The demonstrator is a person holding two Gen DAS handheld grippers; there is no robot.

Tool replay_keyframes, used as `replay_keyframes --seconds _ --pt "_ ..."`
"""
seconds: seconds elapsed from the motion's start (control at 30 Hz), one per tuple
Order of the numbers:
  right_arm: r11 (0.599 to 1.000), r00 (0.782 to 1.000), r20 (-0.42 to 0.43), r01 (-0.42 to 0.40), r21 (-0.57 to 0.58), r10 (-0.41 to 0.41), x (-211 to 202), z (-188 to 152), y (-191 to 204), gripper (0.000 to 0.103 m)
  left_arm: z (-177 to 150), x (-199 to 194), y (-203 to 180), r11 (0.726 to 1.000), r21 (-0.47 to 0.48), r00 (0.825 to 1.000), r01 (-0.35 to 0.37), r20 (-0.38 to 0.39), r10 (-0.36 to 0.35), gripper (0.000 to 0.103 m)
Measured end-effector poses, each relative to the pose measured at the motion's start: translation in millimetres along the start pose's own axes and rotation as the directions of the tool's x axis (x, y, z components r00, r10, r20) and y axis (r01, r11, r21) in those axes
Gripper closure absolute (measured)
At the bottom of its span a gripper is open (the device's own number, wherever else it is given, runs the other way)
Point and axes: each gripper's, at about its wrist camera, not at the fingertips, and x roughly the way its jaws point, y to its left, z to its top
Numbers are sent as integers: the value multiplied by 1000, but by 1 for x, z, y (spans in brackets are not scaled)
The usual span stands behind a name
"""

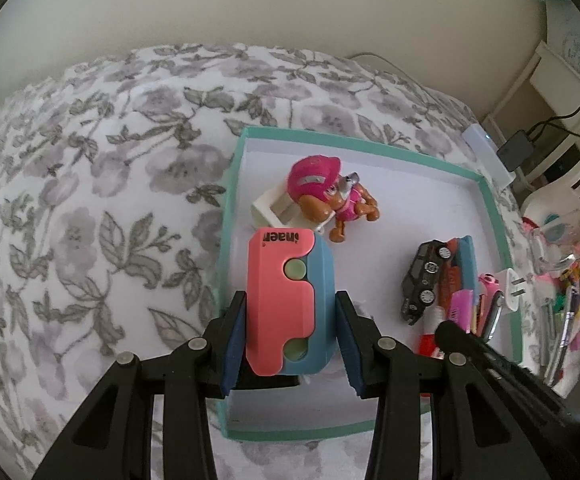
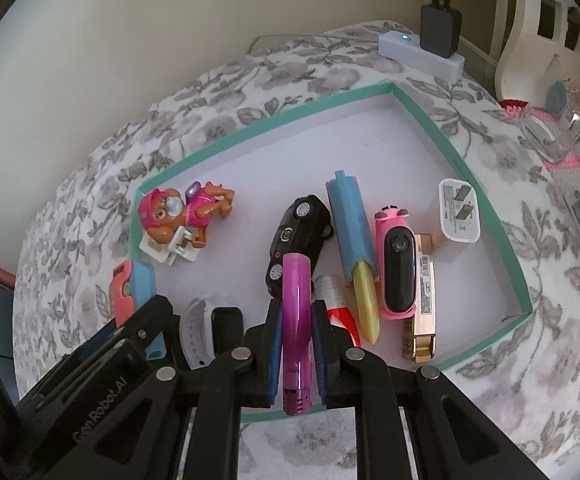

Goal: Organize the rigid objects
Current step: 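Lower the coral-blue toy and magenta tube into the tray and open both grippers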

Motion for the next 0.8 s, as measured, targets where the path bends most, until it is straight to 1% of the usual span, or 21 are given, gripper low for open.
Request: replay_keyframes --seconds 0.13,0.2,0.4,0.5,0.67,0.7,0.73,0.8 --pt "1000 1000 -17 17 -2 -17 5 0 0 87 -2 9 -1 1000 1 999 9 -31 -9 59" --pt "1000 1000 -23 20 -3 -20 7 0 -1 87 -2 9 -2 1000 6 1000 -1 -28 1 59" --pt "1000 999 -22 30 -11 -30 7 0 0 87 -3 8 -3 1000 6 1000 0 -25 1 59" --pt "999 999 -14 34 -14 -34 5 0 0 87 -3 8 -3 1000 7 1000 -1 -26 2 59" --pt "999 999 22 43 -21 -43 -3 2 1 87 -1 2 -1 1000 6 1000 2 -5 -1 59" --pt "999 999 25 45 -22 -44 -5 2 1 87 0 1 0 1000 2 1000 0 -1 0 57" --pt "999 999 28 46 -22 -46 -6 3 1 87 0 1 0 1000 -2 1000 -1 0 1 52" --pt "999 998 33 46 -22 -45 -7 3 1 87 0 0 2 1000 -10 1000 2 0 -2 46"
